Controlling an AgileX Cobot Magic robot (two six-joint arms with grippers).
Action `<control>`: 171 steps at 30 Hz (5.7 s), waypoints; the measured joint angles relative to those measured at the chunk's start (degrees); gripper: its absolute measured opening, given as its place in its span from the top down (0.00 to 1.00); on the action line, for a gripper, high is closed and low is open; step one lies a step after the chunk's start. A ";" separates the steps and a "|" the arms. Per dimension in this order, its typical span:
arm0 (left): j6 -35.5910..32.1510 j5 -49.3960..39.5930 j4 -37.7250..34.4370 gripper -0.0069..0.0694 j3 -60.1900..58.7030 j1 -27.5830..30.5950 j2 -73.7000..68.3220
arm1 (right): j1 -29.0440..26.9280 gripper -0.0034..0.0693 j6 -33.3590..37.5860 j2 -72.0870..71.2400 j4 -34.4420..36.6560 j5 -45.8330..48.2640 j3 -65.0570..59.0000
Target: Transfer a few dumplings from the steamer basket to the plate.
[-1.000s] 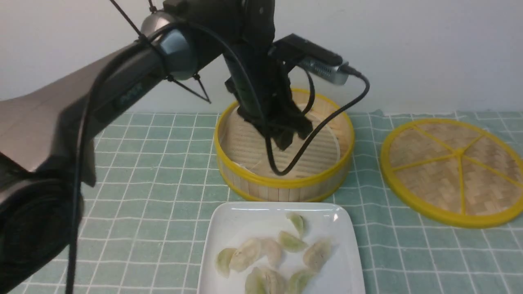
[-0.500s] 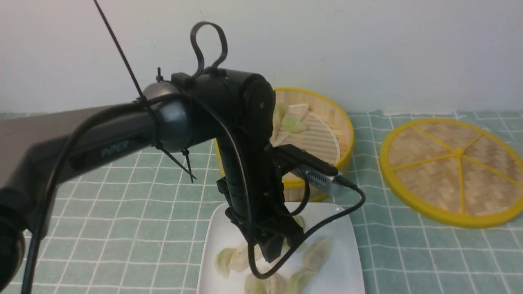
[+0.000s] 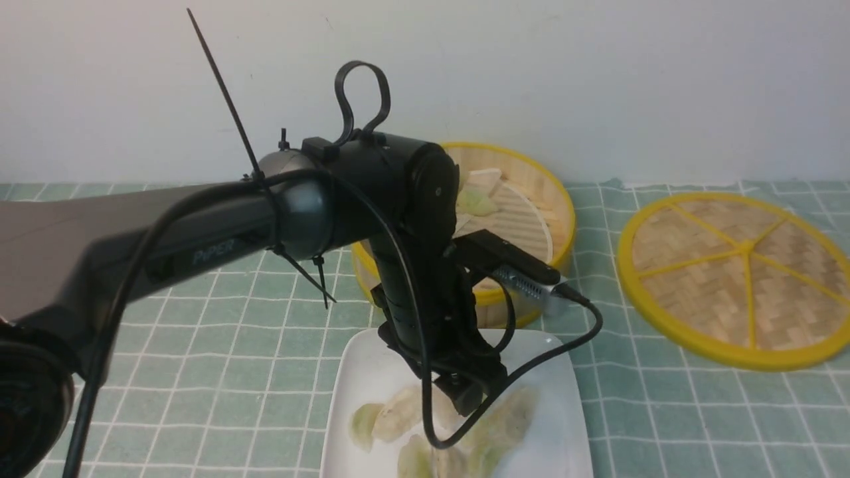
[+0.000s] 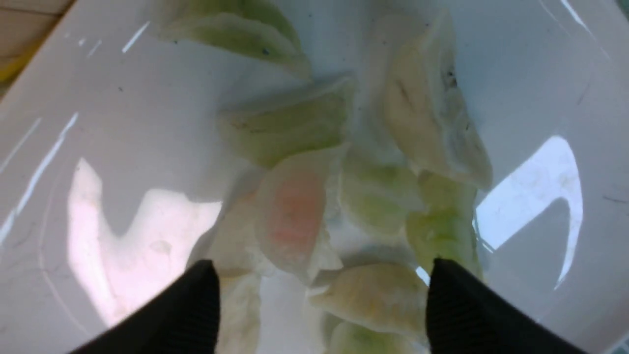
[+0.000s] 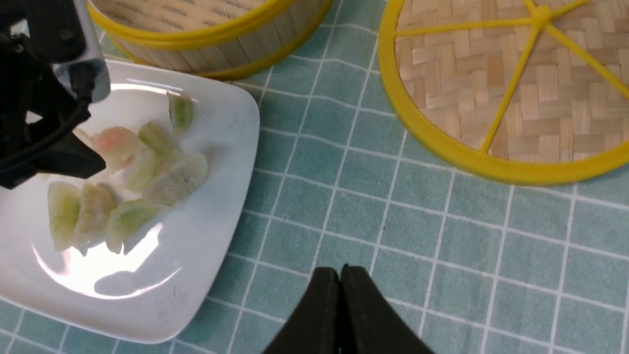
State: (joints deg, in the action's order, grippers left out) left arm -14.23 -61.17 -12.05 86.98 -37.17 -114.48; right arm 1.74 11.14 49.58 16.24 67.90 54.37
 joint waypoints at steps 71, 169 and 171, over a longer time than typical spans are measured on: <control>46.78 -12.17 34.02 0.92 -26.30 -0.02 87.13 | 16.02 0.67 22.00 88.54 8.97 -4.14 76.37; 47.12 22.36 35.22 0.92 -34.35 -0.02 69.72 | 31.89 0.97 -37.27 -50.45 -35.04 -25.33 -20.12; 46.20 22.30 35.22 0.92 -34.35 -0.02 69.55 | 31.89 0.97 -37.33 -50.05 -32.83 -27.56 -20.12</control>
State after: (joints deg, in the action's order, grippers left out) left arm 31.97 -38.87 23.18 52.64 -37.18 -44.93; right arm 33.64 -26.19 -0.48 -16.59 40.34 34.25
